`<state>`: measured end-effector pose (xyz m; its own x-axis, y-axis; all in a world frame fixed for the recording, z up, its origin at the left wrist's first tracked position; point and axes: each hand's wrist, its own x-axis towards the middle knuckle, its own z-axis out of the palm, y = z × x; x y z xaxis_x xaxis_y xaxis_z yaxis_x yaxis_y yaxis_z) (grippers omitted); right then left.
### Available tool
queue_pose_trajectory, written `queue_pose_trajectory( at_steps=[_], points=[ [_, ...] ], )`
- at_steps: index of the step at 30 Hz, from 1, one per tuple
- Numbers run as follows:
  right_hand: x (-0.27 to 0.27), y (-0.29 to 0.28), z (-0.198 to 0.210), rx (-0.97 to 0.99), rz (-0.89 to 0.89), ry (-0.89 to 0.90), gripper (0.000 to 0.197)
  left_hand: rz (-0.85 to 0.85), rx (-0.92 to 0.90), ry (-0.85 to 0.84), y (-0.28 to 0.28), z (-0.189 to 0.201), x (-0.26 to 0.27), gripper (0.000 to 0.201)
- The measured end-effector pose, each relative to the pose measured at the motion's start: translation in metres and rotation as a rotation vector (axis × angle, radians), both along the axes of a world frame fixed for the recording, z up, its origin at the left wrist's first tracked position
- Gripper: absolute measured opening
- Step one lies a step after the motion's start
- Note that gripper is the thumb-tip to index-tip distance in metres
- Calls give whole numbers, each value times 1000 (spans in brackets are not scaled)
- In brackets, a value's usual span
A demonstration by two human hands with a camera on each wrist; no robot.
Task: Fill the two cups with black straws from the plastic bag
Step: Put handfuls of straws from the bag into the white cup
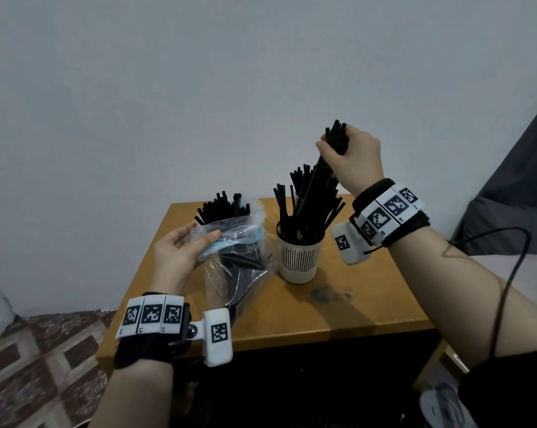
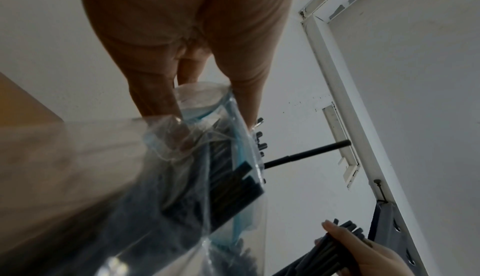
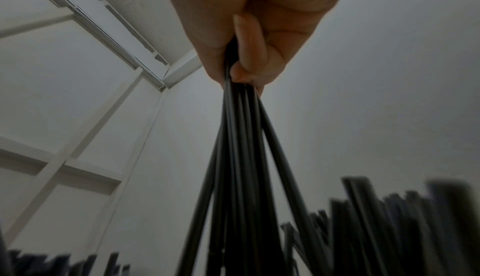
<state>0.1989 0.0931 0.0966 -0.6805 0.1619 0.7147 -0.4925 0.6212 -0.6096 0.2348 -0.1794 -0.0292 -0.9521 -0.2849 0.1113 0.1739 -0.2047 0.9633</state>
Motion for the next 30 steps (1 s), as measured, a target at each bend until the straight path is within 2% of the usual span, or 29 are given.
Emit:
queue_pose_trajectory(
  at_steps=[5, 8, 13, 15, 18, 19, 23, 24, 26, 30],
  points=[
    [-6, -3, -20, 78, 6, -115, 16, -9, -2, 1, 1, -1, -1, 80],
    [-12, -2, -31, 203, -48, -174, 18, -22, 5, 4, 2, 0, 0, 80],
    [-24, 2, -46, 407, -143, -366, 32, -9, 4, 8, 0, -1, 1, 78],
    [-22, 2, -49, 355, -103, -355, 36, -11, 7, 13, 0, -1, 1, 77],
    [-15, 1, -54, 303, -32, -252, 66, -18, 8, 18, 1, -1, 2, 79],
    [-12, 0, -55, 331, -7, -223, 70, -21, 10, 18, 1, -1, 2, 79],
    [-8, -2, -65, 714, 3, -227, 50, -36, 10, 14, 2, -1, 2, 79],
    [-7, -2, -66, 758, -6, -237, 47, -41, 10, 17, 2, -1, 2, 79],
    [-5, -2, -65, 727, -7, -222, 45, -48, 11, 14, 2, -2, 1, 80],
    [12, -12, -54, 517, 58, -49, 42, -55, -12, 4, 1, -3, 1, 73]
  ],
)
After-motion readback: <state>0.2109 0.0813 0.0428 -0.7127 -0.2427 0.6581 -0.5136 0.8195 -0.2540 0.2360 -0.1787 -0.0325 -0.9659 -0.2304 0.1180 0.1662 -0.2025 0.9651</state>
